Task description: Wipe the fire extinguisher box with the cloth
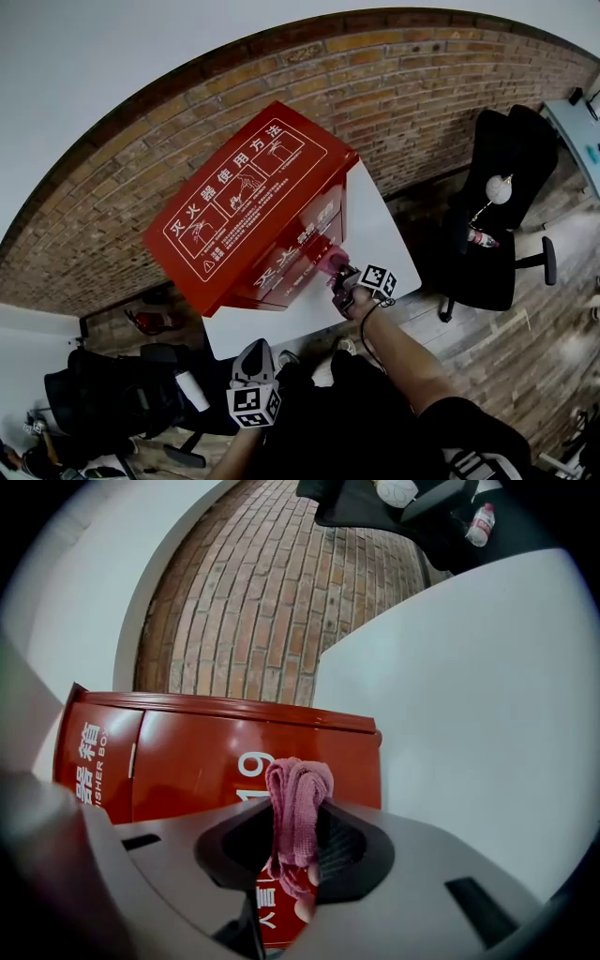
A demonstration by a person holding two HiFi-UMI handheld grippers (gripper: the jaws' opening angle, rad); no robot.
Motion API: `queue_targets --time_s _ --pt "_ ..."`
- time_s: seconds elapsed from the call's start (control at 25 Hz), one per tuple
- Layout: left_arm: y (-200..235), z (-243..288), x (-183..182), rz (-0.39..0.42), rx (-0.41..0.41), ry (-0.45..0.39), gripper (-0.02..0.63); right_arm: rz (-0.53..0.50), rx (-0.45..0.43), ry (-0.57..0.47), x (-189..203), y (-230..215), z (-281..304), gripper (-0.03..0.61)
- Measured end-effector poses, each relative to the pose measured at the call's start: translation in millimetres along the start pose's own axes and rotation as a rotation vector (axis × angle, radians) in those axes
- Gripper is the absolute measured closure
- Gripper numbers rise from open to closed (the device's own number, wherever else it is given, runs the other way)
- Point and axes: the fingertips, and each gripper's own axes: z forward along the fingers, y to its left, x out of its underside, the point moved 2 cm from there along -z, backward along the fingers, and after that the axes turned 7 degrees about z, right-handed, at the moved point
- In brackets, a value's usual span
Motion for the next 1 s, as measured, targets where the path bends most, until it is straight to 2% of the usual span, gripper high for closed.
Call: queue_targets --time_s 1.0 --pt "-4.2 -5.2 0.3 0.007 0.004 -0.023 0.586 0.017 -0.192 0.016 11.2 90.5 -27.0 0.468"
